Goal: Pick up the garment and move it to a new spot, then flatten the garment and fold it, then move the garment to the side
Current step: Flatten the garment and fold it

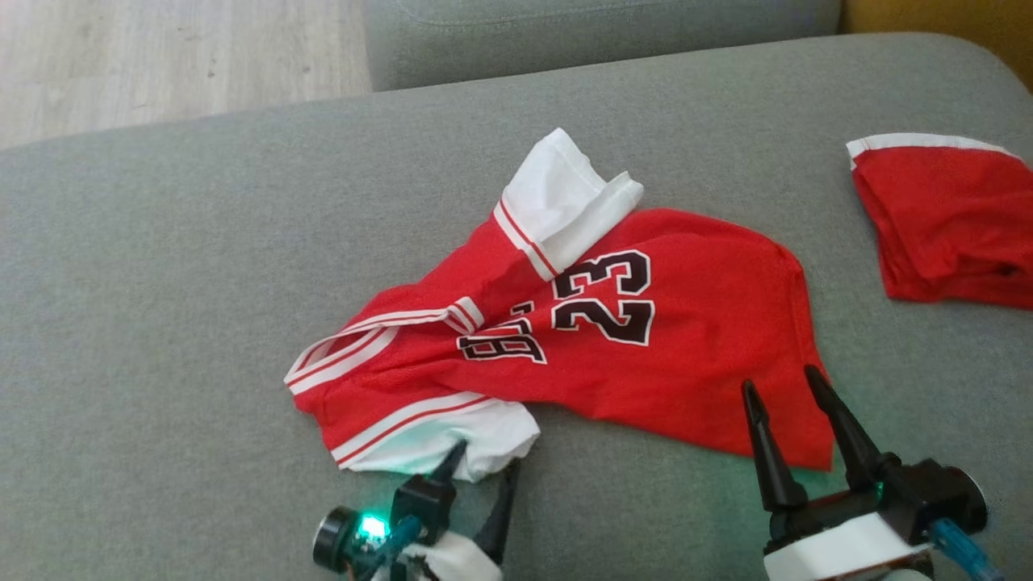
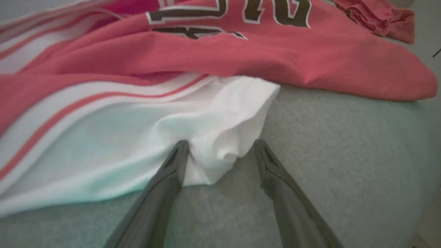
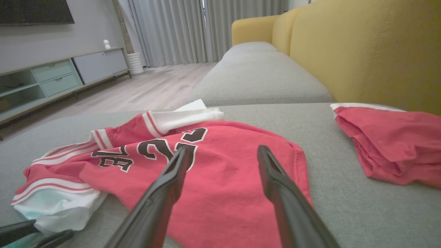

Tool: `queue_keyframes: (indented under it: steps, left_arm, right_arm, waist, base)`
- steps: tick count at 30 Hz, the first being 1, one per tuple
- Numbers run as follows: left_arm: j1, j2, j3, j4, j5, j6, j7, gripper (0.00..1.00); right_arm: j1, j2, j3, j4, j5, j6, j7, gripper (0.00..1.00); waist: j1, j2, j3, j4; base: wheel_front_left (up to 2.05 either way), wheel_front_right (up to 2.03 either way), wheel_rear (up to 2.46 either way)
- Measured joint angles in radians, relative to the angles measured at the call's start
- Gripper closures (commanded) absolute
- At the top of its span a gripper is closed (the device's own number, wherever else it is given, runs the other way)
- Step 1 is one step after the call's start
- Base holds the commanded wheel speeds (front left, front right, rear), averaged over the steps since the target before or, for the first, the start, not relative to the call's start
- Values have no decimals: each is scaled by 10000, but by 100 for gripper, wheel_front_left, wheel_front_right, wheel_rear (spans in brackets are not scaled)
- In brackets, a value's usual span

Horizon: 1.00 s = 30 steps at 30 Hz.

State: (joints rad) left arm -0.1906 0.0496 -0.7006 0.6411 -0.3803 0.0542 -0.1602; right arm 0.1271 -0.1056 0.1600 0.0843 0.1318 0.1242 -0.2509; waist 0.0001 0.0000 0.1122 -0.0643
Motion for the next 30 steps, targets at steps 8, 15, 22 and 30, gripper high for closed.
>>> queue_keyframes:
  steps: [8,15,22,30]
  left_arm:
    - [-721,-96,-148,991,29,1267,-566,0]
    - [-763,-23,-159,1611,125,1492,-771,0]
    - [-637,512,-27,1419,217,1958,-878,0]
    - [-273,796,430,525,474,2376,-888,0]
  right_arm:
    - [1,-33,-8,19,10,0,0,0]
    - [67,-29,-15,59,48,0,0,0]
    - [89,-23,-25,59,48,0,0,0]
    - [115,-21,8,67,48,0,0,0]
  waist:
    - [0,0,-11,-82]
    - [-1,0,-342,57]
    - [-1,0,-557,202]
    - [-1,0,-719,237]
  base:
    - [0,0,0]
    - [0,0,0]
    - [0,0,0]
    - [0,0,0]
